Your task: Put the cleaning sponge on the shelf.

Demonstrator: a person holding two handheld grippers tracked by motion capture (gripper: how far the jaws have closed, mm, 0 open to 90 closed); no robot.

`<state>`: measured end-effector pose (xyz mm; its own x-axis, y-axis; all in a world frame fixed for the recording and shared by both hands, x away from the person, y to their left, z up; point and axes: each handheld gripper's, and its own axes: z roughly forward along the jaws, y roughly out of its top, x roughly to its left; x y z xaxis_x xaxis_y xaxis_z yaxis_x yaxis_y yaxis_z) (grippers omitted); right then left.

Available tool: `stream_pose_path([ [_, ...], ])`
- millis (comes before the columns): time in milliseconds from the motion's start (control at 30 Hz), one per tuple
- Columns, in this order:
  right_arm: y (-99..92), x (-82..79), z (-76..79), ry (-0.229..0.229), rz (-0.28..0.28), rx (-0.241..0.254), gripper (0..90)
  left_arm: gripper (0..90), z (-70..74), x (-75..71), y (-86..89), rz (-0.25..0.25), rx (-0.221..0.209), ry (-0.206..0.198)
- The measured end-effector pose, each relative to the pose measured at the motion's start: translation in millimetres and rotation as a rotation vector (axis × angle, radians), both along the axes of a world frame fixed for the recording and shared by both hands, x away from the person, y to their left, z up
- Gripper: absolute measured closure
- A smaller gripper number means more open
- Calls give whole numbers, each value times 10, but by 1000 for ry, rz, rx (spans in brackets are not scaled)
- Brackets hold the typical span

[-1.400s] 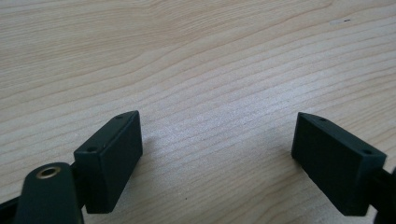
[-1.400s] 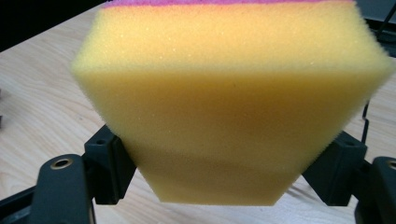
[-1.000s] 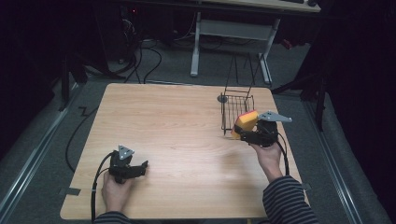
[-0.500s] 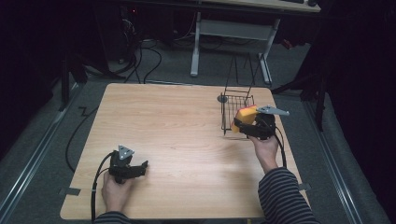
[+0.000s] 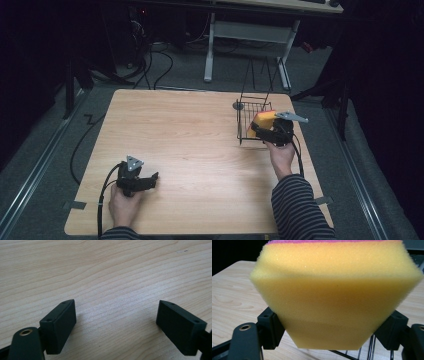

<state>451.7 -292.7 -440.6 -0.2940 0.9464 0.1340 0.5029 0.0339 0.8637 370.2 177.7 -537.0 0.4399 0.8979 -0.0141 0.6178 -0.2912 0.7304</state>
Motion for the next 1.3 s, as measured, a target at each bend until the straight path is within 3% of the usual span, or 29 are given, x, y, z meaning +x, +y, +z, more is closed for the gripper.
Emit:
stream_pose_path([
  [133,7,66,-15,21,-9,-13,227,169,0,-1,1,0,1,0],
  [300,71,117,7,4,-2,-44,227,169,0,-2,1,0,1,0],
  [400,105,186,-29,32,-9,-65,226,169,0,-3,1,1,1,0],
  [700,115,330,-134,51,-59,-68,226,169,0,-5,1,1,1,0],
  [1300,137,457,-256,101,-88,-73,224,169,0,-5,1,1,1,0],
])
